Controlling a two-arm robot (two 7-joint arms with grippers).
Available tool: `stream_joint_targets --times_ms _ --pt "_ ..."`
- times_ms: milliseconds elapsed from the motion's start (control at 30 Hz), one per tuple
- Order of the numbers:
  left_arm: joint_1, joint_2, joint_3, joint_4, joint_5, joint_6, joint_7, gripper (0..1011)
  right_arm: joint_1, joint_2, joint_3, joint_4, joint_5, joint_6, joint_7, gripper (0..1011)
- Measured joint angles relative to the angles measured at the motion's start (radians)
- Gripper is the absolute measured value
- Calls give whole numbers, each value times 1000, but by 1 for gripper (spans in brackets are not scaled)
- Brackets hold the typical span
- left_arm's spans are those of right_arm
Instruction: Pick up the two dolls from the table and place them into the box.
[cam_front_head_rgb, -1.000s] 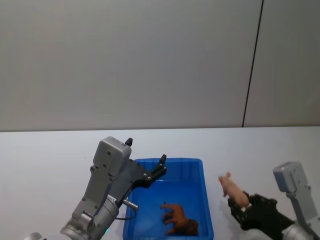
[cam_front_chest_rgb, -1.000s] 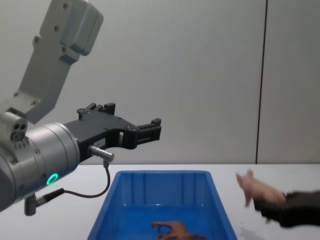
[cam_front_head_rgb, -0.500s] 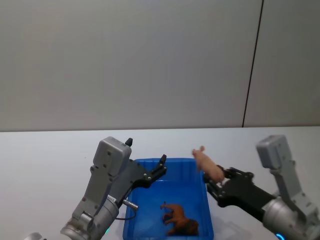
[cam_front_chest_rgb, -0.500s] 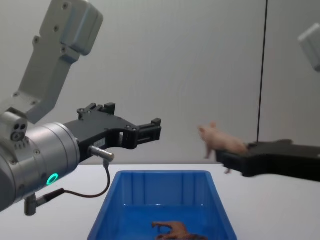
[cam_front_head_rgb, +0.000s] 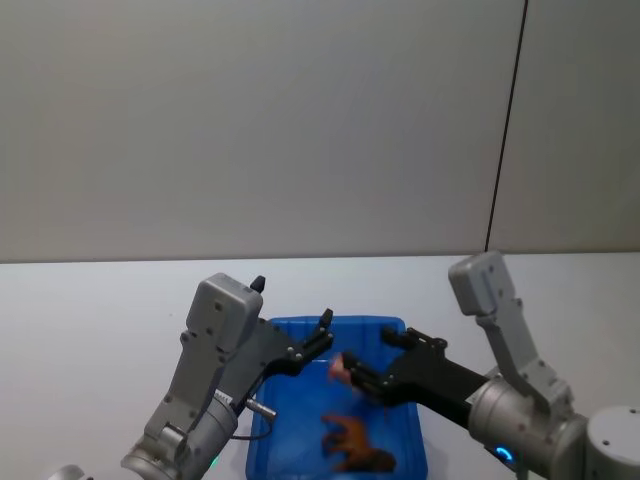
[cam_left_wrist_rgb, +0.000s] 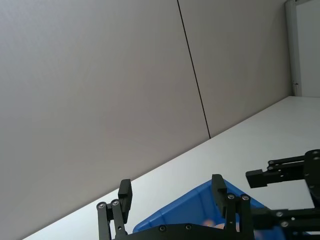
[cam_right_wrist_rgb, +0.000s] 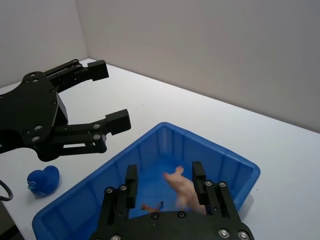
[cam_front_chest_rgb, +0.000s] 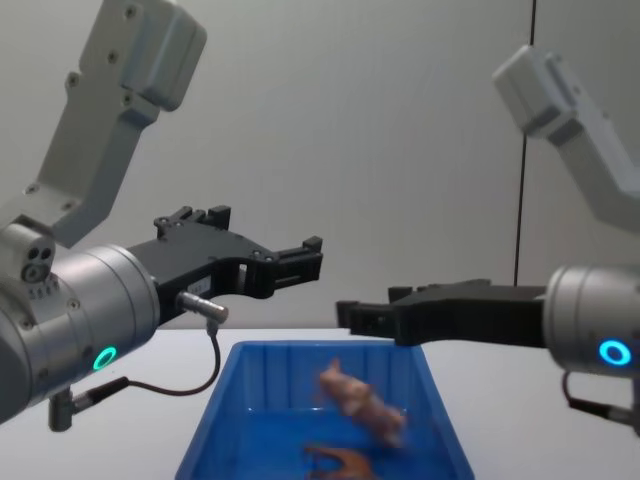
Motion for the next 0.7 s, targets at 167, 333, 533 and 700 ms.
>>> stream_joint_targets --times_ms 167,333,533,700 --pt "0 0 0 0 0 0 0 1002 14 -9 -4 20 -3 2 12 765" --pt "0 0 0 0 0 0 0 1002 12 1 -1 22 -5 -13 29 929" --pt "0 0 0 0 0 0 0 1002 -11 34 14 4 1 -34 47 1001" --pt "0 0 0 0 0 0 0 1002 -44 74 33 -19 23 -58 61 1001"
